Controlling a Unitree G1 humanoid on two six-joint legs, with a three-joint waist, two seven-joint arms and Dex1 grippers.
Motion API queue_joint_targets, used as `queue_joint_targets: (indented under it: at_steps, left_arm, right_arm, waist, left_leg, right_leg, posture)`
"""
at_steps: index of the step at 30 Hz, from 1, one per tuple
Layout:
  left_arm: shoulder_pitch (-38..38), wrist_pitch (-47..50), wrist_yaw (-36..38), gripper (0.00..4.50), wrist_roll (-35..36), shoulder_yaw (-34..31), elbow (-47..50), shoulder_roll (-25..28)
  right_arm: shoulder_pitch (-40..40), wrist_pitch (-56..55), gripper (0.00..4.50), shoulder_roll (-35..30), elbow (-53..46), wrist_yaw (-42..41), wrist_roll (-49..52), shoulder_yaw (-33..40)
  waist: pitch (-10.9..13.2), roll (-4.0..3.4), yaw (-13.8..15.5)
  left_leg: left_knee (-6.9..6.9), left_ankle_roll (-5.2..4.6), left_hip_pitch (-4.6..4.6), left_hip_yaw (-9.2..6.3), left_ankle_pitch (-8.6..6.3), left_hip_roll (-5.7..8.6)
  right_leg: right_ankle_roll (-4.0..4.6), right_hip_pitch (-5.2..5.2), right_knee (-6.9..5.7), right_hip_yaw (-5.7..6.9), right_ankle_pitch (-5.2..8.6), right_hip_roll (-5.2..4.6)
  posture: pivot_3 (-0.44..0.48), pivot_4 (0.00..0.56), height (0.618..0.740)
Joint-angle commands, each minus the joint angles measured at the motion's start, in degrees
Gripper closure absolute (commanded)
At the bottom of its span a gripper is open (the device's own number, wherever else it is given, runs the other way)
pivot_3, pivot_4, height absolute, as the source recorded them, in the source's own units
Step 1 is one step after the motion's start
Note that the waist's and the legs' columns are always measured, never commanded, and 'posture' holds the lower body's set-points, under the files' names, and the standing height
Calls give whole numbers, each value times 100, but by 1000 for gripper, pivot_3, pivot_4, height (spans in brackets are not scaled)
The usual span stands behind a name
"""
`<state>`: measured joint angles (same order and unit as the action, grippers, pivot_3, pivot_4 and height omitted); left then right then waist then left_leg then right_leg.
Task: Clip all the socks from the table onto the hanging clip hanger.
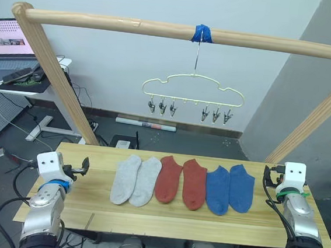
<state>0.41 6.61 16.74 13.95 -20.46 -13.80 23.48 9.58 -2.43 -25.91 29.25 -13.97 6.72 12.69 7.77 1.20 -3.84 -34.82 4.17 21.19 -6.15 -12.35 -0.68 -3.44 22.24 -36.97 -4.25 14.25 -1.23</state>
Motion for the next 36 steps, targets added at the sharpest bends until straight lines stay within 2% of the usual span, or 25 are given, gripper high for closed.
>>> queue_joint_targets:
  at_steps: [1, 7, 11, 16, 19, 25, 26, 27, 28, 34, 36]
  left_arm:
    - [52, 245, 601, 47, 514, 37, 1403, 241]
    - [-197, 788, 823, 47, 831, 324, 2415, 242]
    - [-611, 810, 717, 47, 661, 588, 2593, 215]
    - [-1126, 779, 651, 47, 502, 831, 2555, 140]
    - [-1659, 792, 603, 47, 452, 997, 2407, 17]
    - [-1953, 604, 744, 47, 429, 1142, 2055, -105]
    - [-1992, 584, 733, 420, 419, 1151, 2005, -129]
    - [-2016, 573, 724, 563, 410, 1151, 1973, -147]
    - [-2033, 573, 723, 951, 399, 1162, 1949, -162]
    - [-2084, 567, 728, 2562, 340, 1221, 1844, -271]
    - [-2136, 490, 727, 2562, 272, 1282, 1717, -336]
  right_arm:
    - [-157, 442, 0, -292, -1371, -1051, 428, -220]
    - [-225, 1531, 0, -424, -3413, -2288, 1417, -674]
    - [132, 2034, 0, -340, -4181, -2623, 1862, -940]
    - [715, 2340, 0, -88, -4594, -2702, 2106, -1242]
    - [1267, 2375, 0, 171, -4748, -2676, 2010, -1591]
    - [1579, 2486, 0, 427, -4608, -2587, 1931, -1742]
    - [1604, 2468, 0, 460, -4595, -2571, 1898, -1766]
    - [1617, 2460, 0, 483, -4592, -2559, 1876, -1778]
    - [1630, 2462, 0, 508, -4605, -2541, 1861, -1790]
    - [1648, 2489, 0, 552, -4652, -2523, 1827, -1860]
    - [1652, 2465, 0, 556, -4650, -2530, 1766, -1925]
  waist:
    - [38, -3, 7]
    - [218, -15, 12]
    - [288, 2, 12]
    - [301, 4, 12]
    - [340, 8, 9]
    - [341, 8, -14]
    - [342, 8, -19]
    - [342, 8, -21]
    - [342, 8, -27]
    - [342, 8, -48]
    - [343, 8, -50]
  left_leg:
    - [0, 0, 3, 1, 0, 0]
    - [-1, 1, 5, 0, -1, -4]
    - [-3, 1, 41, -6, 0, -4]
    - [-7, 1, 109, -7, 0, -3]
    - [-9, 1, 119, -8, 1, -3]
    - [-10, 1, 130, -9, 1, -3]
    - [-10, 1, 133, -10, 1, -3]
    - [-11, 1, 137, -10, 1, -3]
    - [-11, 1, 142, -11, 1, -3]
    - [-13, 1, 142, -11, 1, -3]
    - [-14, 1, 142, -11, 1, -3]
  right_leg:
    - [0, 1, -1, -1, 0, -1]
    - [1, 2, 0, 2, 3, -2]
    - [0, 30, 2, 10, 2, -1]
    - [-35, 96, 0, 11, -20, 0]
    - [-36, 107, -4, 14, -22, 2]
    - [-38, 108, 4, 15, -24, 2]
    - [-38, 111, 3, 15, -24, 1]
    - [-37, 117, 2, 16, -24, 1]
    - [-37, 122, 0, 16, -25, 2]
    - [-38, 123, -3, 16, -25, 2]
    - [-38, 123, -3, 16, -25, 2]
  posture:
    - [-31, 144, 740]
    - [-51, 174, 740]
    - [-65, 184, 740]
    - [-72, 189, 740]
    - [-76, 187, 740]
    - [-86, 184, 740]
    - [-88, 183, 740]
    - [-90, 183, 740]
    - [-90, 183, 740]
    - [-100, 182, 740]
    - [-104, 181, 740]
